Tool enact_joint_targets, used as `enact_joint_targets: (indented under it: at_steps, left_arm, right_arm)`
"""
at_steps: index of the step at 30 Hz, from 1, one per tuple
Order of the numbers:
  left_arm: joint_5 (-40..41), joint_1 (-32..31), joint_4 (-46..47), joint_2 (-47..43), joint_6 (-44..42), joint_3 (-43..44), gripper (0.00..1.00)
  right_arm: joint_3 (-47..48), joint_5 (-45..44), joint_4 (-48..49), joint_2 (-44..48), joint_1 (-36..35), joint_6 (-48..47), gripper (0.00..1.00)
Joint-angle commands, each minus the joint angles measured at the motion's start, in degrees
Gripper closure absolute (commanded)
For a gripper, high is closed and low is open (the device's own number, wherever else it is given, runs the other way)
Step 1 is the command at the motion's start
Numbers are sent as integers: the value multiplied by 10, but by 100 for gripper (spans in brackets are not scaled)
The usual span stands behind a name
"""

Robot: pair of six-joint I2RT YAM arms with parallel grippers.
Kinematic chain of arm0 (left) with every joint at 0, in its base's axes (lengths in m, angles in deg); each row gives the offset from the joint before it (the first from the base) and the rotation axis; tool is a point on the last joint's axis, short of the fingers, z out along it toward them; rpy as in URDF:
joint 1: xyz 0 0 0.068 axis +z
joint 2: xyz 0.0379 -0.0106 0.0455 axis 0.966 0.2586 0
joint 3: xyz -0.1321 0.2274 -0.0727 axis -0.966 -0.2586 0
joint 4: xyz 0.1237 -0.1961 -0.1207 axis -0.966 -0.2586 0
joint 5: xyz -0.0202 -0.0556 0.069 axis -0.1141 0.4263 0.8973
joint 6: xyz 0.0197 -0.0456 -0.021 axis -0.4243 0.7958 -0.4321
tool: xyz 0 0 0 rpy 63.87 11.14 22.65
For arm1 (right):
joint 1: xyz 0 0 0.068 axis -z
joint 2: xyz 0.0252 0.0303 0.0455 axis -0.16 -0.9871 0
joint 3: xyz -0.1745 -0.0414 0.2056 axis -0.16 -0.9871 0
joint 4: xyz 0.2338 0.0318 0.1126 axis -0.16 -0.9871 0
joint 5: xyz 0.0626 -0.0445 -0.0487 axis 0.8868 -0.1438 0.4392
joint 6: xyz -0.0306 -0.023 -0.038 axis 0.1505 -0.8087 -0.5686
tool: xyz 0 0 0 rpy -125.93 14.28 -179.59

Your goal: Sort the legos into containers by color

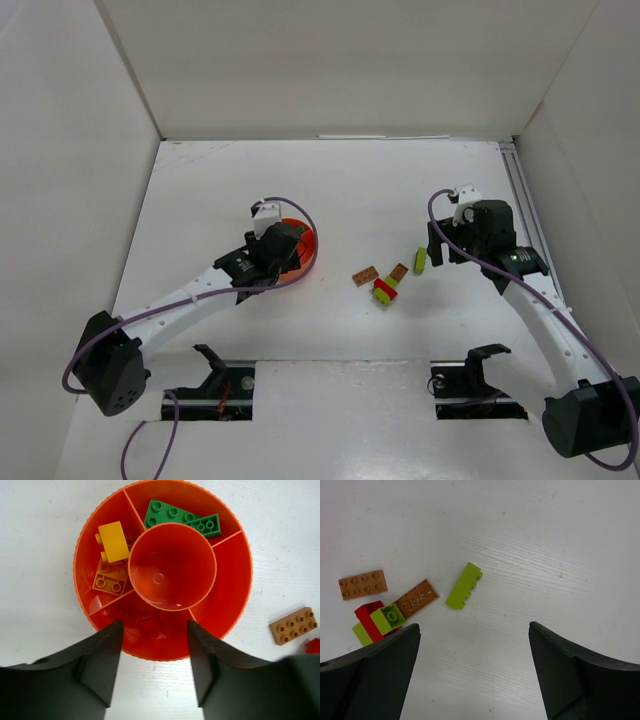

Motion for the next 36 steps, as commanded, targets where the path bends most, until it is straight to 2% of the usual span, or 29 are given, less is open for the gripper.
enact_joint_targets:
  at_steps: [1,5,6,7,10,14,18,21,36]
  left_arm:
    - [-6,2,0,-41,-1,3,47]
    - [-44,2,29,-93,-37,3,16]
    - [-69,2,38,-101,-59,3,5]
    - [-81,2,59,-109,-69,-4,0]
    - [-130,2,91,-130,-99,-18,0]
    - [-174,2,119,-148,-112,-23,0]
    - [-229,2,147,-153,-126,-41,0]
    - [-256,2,158,-148,-132,-48,0]
    - [-273,-4,169,-126,-139,-48,0]
  right_arm:
    - [5,7,17,12,5,-3,7]
    - [-12,44,30,12,-9,25,7]
    - [-18,65,42,12,-20,32,7]
    - [-35,70,55,12,-46,41,7]
    - [-51,70,112,-2,-109,67,7]
    - [-57,76,159,-47,-161,52,7]
    - [-65,96,188,-79,-162,38,9]
    - [-79,150,219,-103,-148,33,12]
    - [-133,270,232,-177,-90,4,17]
